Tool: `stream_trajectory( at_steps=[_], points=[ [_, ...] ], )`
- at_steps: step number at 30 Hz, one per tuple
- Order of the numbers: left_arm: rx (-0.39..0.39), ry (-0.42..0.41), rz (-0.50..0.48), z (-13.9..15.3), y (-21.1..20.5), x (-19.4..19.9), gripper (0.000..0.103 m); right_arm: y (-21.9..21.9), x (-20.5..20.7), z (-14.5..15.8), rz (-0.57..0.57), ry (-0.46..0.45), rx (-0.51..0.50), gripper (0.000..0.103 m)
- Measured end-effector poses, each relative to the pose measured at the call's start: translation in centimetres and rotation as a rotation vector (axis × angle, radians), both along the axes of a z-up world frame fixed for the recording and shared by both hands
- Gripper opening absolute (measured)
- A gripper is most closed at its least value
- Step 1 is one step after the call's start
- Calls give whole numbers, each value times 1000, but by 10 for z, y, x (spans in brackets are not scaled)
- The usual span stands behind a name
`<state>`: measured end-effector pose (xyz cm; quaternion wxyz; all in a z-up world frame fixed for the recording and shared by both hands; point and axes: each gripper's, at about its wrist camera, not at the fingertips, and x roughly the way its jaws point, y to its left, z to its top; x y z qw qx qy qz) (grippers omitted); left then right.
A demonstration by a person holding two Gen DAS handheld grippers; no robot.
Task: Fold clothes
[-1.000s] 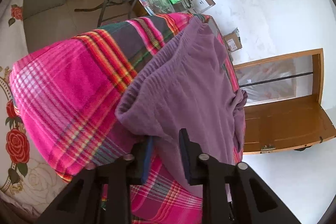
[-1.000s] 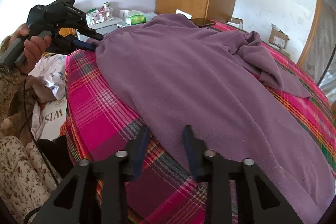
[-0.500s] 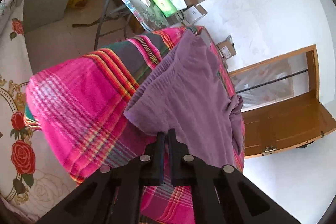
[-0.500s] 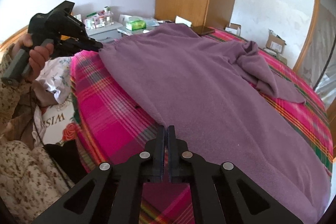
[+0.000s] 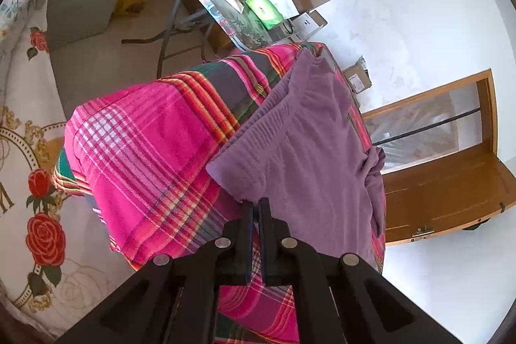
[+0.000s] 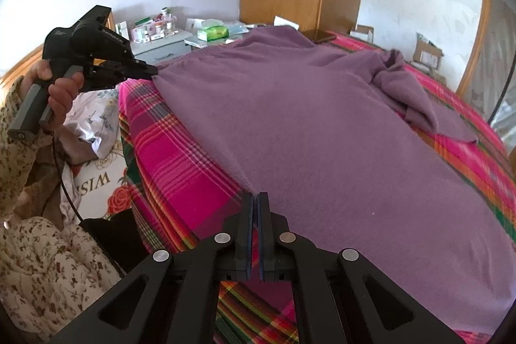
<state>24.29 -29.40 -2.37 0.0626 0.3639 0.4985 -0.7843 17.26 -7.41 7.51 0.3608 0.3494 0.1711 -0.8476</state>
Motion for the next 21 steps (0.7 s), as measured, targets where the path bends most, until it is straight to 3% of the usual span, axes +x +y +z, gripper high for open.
stream_trajectory(
  at_steps=[7,11,13,17,21],
  points=[
    [1,-17,-1,-3,0,-1,3,3,-2,-4,-12,-36,-21,3],
    [-4,-26,-3,-2,-1,-1,4,11,-9,-4,-25,-115,-63,7],
    [-5,-27,0,0,-2,0,4,20,-10,2,-31,-128,-95,13],
    [-6,-28,8,3,-4,3,5,47,-9,21,-69,-86,-140,21],
    [-6,-29,16,5,-6,5,5,79,-23,29,-217,-19,-112,22]
  ],
)
